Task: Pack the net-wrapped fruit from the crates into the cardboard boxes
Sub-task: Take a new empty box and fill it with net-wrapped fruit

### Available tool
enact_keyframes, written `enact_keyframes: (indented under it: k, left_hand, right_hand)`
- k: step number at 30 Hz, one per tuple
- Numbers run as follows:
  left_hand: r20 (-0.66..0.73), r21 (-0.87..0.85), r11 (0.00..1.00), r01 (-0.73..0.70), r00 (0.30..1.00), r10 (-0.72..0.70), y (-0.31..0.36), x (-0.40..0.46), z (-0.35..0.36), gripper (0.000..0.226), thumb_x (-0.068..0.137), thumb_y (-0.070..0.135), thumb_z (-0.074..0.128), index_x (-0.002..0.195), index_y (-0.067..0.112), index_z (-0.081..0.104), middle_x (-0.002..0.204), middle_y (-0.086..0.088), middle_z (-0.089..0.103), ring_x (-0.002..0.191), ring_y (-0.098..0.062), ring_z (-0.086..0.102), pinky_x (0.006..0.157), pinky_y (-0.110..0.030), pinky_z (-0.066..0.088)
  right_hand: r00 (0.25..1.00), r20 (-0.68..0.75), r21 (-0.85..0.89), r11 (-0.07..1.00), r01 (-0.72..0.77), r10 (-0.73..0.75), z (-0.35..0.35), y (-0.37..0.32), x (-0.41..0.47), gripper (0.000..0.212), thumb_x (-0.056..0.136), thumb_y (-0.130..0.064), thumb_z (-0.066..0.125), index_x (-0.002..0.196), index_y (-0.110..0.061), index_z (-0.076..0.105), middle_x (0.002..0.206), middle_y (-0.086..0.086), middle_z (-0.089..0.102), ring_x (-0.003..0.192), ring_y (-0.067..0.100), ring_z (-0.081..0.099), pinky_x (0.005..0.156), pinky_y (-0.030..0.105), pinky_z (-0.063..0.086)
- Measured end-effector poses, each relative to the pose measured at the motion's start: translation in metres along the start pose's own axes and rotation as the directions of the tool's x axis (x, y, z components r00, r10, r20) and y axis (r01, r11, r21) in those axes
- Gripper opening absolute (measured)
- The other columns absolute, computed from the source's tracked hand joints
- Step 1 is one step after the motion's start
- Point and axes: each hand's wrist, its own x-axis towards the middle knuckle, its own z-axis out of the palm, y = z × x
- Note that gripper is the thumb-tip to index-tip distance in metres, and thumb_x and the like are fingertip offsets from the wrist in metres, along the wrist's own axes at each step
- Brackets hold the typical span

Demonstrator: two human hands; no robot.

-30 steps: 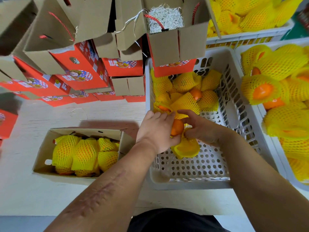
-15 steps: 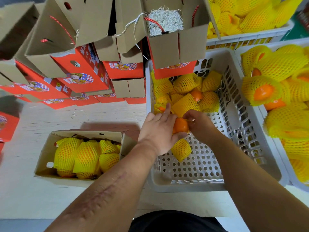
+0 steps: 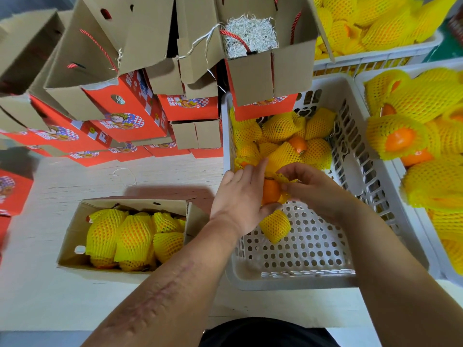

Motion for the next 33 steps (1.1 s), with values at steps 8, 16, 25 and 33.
enact_keyframes:
  k: [8, 16, 25, 33]
  left_hand:
    - [-0.034, -0.388, 0.92, 0.058, 0.996, -0.077, -0.002, -0.008, -0.004, 0.117, 0.076, 0.065, 0.078, 0.163, 0.028, 0.008, 0.141, -0.007, 0.04, 0.114, -0.037, 0.052, 0.095, -0.047, 0.045]
    - [-0.061, -0.935, 0.355, -0.012, 0.99, -0.129, -0.037, -0.056, -0.024, 0.066, 0.085, 0.046, 0.081, 0.142, 0.048, 0.049, 0.133, 0.016, 0.054, 0.115, -0.005, 0.058, 0.089, -0.019, 0.051]
    - [-0.185, -0.98, 0.147, -0.136, 0.897, -0.402, -0.134, -0.13, -0.057, 0.018, 0.1, 0.007, 0.064, 0.108, 0.022, 0.07, 0.098, 0.012, 0.073, 0.087, 0.001, 0.066, 0.076, -0.012, 0.051]
    - [-0.144, -0.988, 0.086, -0.125, 0.952, -0.269, -0.213, -0.193, -0.065, 0.023, 0.093, 0.025, 0.067, 0.116, 0.029, 0.068, 0.107, -0.001, 0.071, 0.095, -0.006, 0.065, 0.084, -0.017, 0.05]
  right_hand:
    - [0.999, -0.043, 0.092, 0.995, 0.03, -0.026, 0.046, -0.007, -0.034, 0.057, 0.076, -0.024, 0.076, 0.125, -0.047, 0.056, 0.129, 0.003, 0.055, 0.103, 0.023, 0.071, 0.087, 0.044, 0.062]
    - [0.971, -0.173, 0.035, 0.984, 0.174, -0.166, 0.087, -0.043, -0.053, 0.062, 0.071, -0.04, 0.083, 0.127, -0.047, 0.056, 0.122, -0.006, 0.064, 0.105, 0.023, 0.07, 0.086, 0.044, 0.062]
    - [0.894, -0.292, -0.301, 0.92, 0.252, -0.34, 0.203, -0.064, -0.044, 0.068, 0.08, -0.008, 0.085, 0.128, -0.044, 0.052, 0.132, 0.0, 0.046, 0.12, 0.016, 0.059, 0.092, 0.022, 0.052]
    - [0.711, -0.612, -0.335, 0.928, 0.162, -0.346, 0.341, -0.059, -0.017, 0.054, 0.075, -0.043, 0.079, 0.123, -0.045, 0.054, 0.119, -0.009, 0.045, 0.117, -0.008, 0.046, 0.101, 0.018, 0.043]
